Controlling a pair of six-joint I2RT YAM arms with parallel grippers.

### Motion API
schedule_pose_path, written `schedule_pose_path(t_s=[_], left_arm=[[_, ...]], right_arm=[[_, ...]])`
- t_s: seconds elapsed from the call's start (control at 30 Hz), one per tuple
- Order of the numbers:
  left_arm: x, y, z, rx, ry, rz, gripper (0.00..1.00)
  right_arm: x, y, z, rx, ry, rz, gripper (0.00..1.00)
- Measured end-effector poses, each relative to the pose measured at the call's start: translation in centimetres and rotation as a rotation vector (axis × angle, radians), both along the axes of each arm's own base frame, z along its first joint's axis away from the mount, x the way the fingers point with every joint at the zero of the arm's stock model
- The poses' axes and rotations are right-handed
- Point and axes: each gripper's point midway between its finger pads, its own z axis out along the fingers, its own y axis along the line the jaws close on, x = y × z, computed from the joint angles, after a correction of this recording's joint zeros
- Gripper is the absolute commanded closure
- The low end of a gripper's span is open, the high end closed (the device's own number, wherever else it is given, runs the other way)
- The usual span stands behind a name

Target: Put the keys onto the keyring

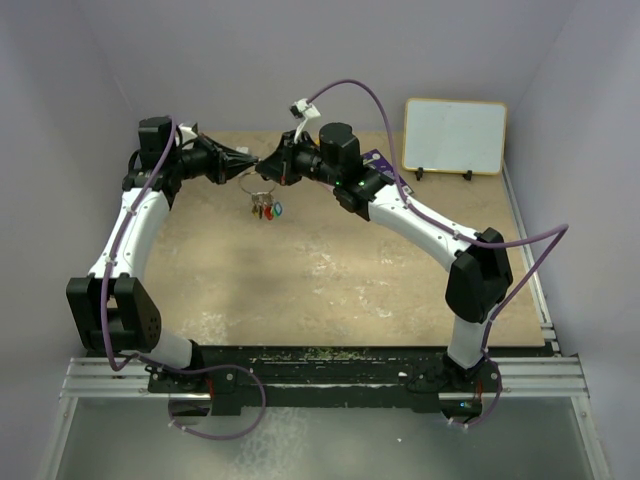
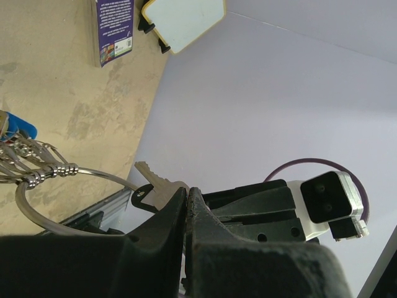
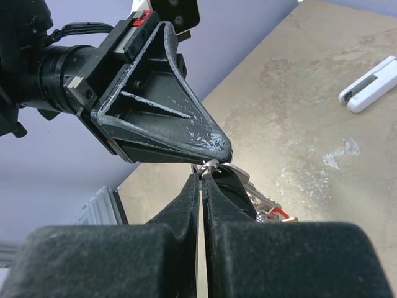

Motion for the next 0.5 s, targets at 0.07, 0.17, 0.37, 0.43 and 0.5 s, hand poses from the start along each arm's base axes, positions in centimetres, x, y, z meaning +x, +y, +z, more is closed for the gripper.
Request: schedule_pose_path(t_s=[0.07,0.17,0.37,0.43,0.5], left_arm=[[-0.02,0.00,-0.04,0.000,0.003,0.000,0.96],[-0.09,-0.07,-0.03,0.000,0.004,-0.002,0.96],[-0.16,-0.15,0.04,0.001,0.006,-0.004,0.96],[-0.19,-0.17,0.00,0.001,0.009,-0.005,0.96],[-0.23,-0.20,0.06,-0.001,0.010,-0.007,0.96]], right_arm=[[-0.11,0.05,0.01,0.001,0.000,0.007,1.00],[-0.33,0.14,0.00,0.002,0.003,0.021,1.00],[-0.62,0.46,-0.06,0.013,0.010,0.048,1.00],[-0.69,0.48,-0.08,0.015,0.014,0.054,1.00],[-0.86,0.59,-0.20,0.016,0.018,0.070,1.00]])
